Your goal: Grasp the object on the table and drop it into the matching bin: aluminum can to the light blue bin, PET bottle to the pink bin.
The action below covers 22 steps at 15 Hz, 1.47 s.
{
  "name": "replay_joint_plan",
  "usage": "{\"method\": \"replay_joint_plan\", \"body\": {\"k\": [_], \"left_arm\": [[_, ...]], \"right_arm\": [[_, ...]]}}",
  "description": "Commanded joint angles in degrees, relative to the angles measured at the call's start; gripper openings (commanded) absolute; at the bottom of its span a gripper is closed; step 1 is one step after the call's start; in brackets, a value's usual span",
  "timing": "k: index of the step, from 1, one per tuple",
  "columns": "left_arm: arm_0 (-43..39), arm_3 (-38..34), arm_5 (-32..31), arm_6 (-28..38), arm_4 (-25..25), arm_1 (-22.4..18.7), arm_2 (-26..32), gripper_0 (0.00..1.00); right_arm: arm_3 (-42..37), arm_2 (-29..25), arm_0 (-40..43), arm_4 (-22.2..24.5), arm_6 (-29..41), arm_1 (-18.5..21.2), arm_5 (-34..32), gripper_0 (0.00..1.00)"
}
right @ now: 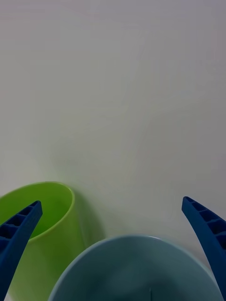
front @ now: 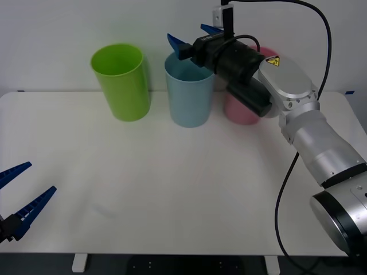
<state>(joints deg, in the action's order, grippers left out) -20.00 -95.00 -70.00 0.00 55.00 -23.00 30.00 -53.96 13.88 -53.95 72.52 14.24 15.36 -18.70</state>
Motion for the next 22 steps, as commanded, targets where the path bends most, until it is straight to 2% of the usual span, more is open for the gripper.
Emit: {"method": "replay_joint_plan", "body": {"k": [1, 5, 11, 17, 22], "left_arm": [[0.0, 0.0, 0.0, 0.0, 0.0, 0.0, 0.0, 1.0], [0.0, 0.0, 0.0, 0.0, 0.0, 0.0, 0.0, 1.0], [0.0, 0.0, 0.0, 0.0, 0.0, 0.0, 0.0, 1.0], [0.0, 0.0, 0.0, 0.0, 0.0, 0.0, 0.0, 1.0], [0.0, 0.0, 0.0, 0.0, 0.0, 0.0, 0.0, 1.0]], "right_arm": [[0.0, 0.0, 0.07, -0.8, -0.01, 0.64, -0.37, 1.0], [-1.06, 0.09, 1.39, -3.7, -0.09, 3.27, -3.71, 1.0], [-18.55, 0.79, 13.96, -4.76, 0.52, 8.81, -4.15, 1.0], [-31.29, 1.85, 26.09, -9.68, -2.12, 16.99, -8.19, 1.0], [-40.34, 1.58, 37.16, -17.42, -13.01, 24.37, -8.63, 1.0]]}}
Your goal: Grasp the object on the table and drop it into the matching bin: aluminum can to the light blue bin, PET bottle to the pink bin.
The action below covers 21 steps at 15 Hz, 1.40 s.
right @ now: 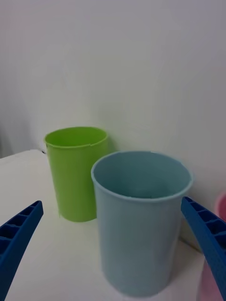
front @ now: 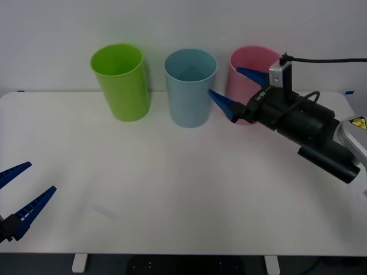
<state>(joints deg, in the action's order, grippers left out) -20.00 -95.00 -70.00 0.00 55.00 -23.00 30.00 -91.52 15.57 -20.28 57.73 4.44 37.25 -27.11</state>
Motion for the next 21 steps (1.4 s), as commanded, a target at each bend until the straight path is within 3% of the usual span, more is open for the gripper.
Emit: {"method": "replay_joint_plan", "body": {"k": [1, 11, 21], "left_arm": [[0.0, 0.0, 0.0, 0.0, 0.0, 0.0, 0.0, 1.0], [0.0, 0.0, 0.0, 0.0, 0.0, 0.0, 0.0, 1.0], [0.0, 0.0, 0.0, 0.0, 0.0, 0.0, 0.0, 1.0]], "right_arm": [[-4.55, -0.63, 6.04, -4.03, -5.15, 4.14, -0.57, 1.0], [-5.69, -17.24, 21.07, -4.55, -6.46, 5.02, -24.48, 1.0], [-7.8, -25.24, 31.88, -3.24, -6.29, 5.02, -27.38, 1.0]]}}
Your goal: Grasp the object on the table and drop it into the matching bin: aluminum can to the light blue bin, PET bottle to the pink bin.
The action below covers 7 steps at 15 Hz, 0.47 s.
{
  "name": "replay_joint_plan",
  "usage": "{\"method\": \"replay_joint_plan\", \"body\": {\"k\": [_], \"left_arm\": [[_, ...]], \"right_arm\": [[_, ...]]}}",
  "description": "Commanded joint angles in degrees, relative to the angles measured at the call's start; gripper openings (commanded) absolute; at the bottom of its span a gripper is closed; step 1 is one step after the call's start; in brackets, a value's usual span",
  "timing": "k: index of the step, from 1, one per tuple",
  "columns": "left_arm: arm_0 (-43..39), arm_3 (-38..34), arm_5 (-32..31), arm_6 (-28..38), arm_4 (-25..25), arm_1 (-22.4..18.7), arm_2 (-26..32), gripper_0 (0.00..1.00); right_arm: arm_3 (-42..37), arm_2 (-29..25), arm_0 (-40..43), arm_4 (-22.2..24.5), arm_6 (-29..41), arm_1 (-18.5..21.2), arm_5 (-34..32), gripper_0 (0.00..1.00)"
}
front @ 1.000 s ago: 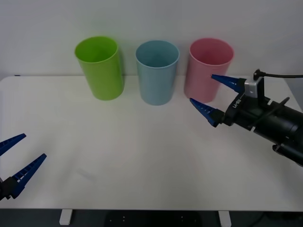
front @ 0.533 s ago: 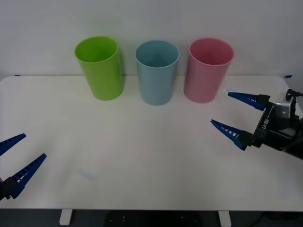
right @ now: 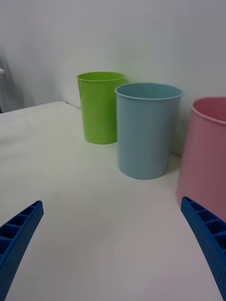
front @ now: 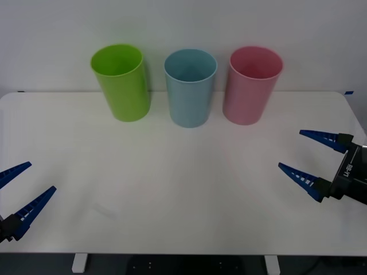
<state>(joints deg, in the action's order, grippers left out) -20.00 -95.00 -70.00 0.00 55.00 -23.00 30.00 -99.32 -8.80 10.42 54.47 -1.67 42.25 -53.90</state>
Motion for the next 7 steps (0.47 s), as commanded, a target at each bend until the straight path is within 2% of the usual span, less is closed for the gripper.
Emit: {"method": "replay_joint_plan", "body": {"k": [1, 7], "left_arm": [[0.0, 0.0, 0.0, 0.0, 0.0, 0.0, 0.0, 1.0], [0.0, 0.0, 0.0, 0.0, 0.0, 0.0, 0.0, 1.0]], "right_arm": [[0.0, -1.04, 1.63, 0.02, 0.0, -0.06, -1.03, 1.0], [0.0, -1.48, 2.59, 0.11, 0.35, -0.06, -1.29, 1.0]]}}
